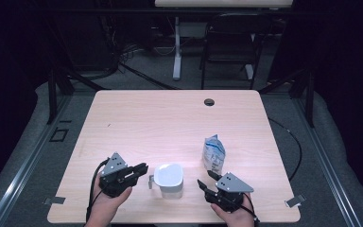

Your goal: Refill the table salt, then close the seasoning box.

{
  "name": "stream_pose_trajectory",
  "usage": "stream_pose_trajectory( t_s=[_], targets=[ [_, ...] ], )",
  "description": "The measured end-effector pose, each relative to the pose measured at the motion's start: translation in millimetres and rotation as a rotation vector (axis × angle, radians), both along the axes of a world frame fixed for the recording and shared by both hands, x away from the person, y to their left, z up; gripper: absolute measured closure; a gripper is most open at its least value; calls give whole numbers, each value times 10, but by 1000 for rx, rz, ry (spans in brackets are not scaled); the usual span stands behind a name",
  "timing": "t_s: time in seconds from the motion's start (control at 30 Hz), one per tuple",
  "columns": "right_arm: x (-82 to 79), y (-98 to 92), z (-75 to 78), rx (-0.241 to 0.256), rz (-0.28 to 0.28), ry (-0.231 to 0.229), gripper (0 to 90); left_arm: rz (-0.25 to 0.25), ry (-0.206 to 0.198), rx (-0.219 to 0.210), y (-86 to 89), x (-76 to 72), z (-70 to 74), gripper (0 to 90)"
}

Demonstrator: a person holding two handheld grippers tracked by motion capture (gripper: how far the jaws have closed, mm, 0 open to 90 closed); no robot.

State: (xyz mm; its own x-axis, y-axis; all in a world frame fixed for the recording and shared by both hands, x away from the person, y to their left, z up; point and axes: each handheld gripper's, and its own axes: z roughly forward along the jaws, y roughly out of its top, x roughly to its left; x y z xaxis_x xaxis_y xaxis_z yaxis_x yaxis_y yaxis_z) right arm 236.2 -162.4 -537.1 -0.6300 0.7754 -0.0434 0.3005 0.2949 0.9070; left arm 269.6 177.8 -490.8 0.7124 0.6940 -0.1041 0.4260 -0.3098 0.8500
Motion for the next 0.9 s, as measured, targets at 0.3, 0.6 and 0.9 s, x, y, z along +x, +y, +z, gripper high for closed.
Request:
stream_pose_trajectory(
  t_s=[0.3, 0.6, 0.9],
  targets=[
    [41, 43, 49, -3, 7, -7, 522, -39, 3, 3, -81, 20, 71, 878],
    [63, 52, 92, -3, -6, -9, 539, -72, 14, 17, -147, 36, 79, 900],
    [92, 75, 106, -11, 12, -10, 604, -92, 19, 29, -190, 41, 104, 900]
  ],
)
